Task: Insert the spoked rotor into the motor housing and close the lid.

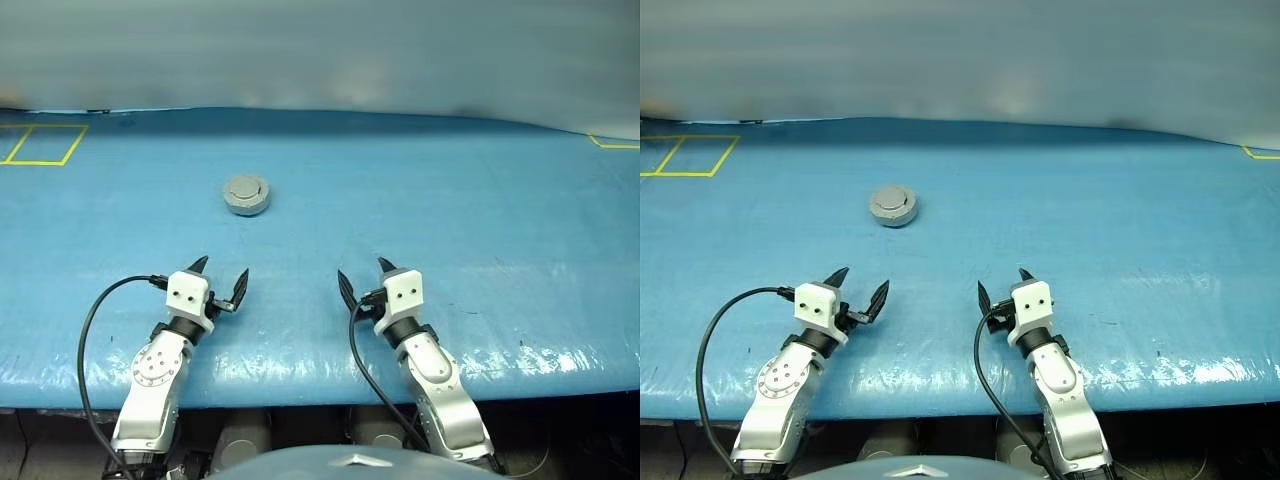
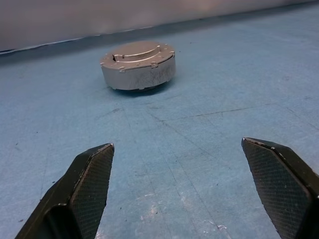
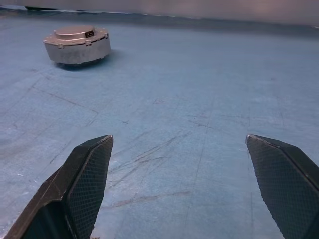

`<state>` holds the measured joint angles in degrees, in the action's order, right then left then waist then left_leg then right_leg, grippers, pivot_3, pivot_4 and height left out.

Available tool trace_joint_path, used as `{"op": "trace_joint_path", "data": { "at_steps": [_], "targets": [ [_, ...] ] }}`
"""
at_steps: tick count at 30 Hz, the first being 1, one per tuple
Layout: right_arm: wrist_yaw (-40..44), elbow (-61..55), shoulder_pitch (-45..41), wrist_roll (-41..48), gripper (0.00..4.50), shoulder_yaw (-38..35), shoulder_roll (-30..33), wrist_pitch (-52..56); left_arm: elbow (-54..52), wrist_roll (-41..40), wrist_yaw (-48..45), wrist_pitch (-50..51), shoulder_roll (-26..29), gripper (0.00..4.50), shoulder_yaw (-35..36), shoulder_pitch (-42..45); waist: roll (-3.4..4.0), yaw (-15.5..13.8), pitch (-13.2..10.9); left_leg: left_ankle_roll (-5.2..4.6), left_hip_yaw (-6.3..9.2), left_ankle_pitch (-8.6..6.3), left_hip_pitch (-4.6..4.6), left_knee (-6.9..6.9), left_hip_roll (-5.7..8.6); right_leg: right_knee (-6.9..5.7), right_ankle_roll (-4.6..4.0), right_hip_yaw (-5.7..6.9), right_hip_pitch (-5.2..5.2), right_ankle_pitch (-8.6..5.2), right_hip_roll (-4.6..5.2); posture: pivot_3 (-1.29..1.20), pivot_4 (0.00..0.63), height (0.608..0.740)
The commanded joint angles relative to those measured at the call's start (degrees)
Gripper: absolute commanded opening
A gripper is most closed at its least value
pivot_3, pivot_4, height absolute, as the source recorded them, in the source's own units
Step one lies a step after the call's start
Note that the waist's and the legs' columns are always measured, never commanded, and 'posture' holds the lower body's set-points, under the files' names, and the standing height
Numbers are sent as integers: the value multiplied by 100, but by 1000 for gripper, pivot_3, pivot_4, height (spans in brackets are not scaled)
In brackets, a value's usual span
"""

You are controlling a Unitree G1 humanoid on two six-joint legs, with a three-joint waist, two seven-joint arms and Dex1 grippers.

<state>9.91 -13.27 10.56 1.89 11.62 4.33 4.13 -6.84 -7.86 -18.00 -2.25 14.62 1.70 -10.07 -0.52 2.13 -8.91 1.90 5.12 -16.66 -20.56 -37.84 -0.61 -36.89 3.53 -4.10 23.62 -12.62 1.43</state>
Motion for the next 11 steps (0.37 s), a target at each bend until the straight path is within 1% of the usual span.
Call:
{"op": "trace_joint_path", "data": {
  "at_steps": [1,11],
  "targets": [
    [54,-85,-11,37,4500,-8,-8,-80,-122,-21,3,-175,-30,4479,83,42,0,0,0,0,-1,0,0,-1,0,0,0,-1,0,0,0,0,150,740],
    [168,-95,6,-2,4500,91,55,21,-139,-1,-6,-151,-83,4479,39,13,0,0,0,0,0,0,0,0,0,0,0,0,0,0,0,0,150,740]
  ]
}}
